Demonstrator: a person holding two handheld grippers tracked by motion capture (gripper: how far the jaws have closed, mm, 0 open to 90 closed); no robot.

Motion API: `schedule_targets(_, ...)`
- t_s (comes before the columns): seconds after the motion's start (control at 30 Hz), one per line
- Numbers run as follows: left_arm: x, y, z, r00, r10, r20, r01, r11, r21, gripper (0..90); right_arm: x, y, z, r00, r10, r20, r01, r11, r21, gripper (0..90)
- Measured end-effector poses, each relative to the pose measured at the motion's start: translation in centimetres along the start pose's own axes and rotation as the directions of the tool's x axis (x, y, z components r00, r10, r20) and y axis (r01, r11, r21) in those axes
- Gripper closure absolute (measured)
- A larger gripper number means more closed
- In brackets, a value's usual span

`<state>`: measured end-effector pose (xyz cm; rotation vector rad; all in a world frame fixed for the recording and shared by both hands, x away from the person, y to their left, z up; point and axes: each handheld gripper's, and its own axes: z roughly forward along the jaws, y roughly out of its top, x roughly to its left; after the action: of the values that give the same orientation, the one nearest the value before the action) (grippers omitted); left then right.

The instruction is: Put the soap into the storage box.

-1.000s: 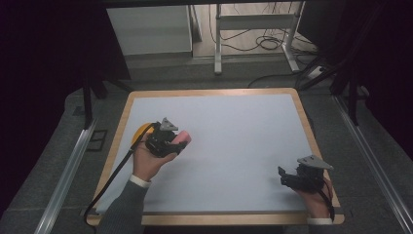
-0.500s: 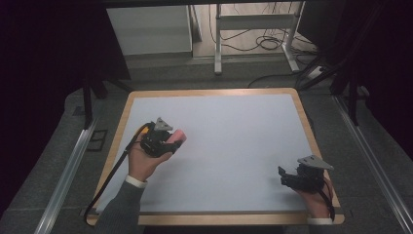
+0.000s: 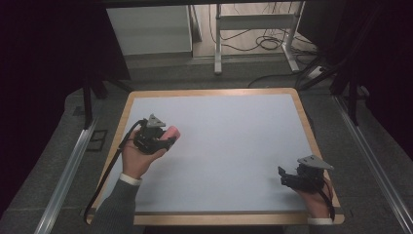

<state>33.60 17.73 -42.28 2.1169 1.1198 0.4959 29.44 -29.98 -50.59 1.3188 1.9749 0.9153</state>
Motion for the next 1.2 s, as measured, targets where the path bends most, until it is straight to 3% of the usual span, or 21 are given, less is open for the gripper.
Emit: schedule_targets(1.2, 3.9, -0.3, -1.1, 0.9949, -0.069, -0.073, 0.070, 0.9975, 0.006, 60.3, 0.0, 0.1, -0.1, 1.0000, 0.000, 0.002, 0.000, 1.000, -0.006, 9.1)
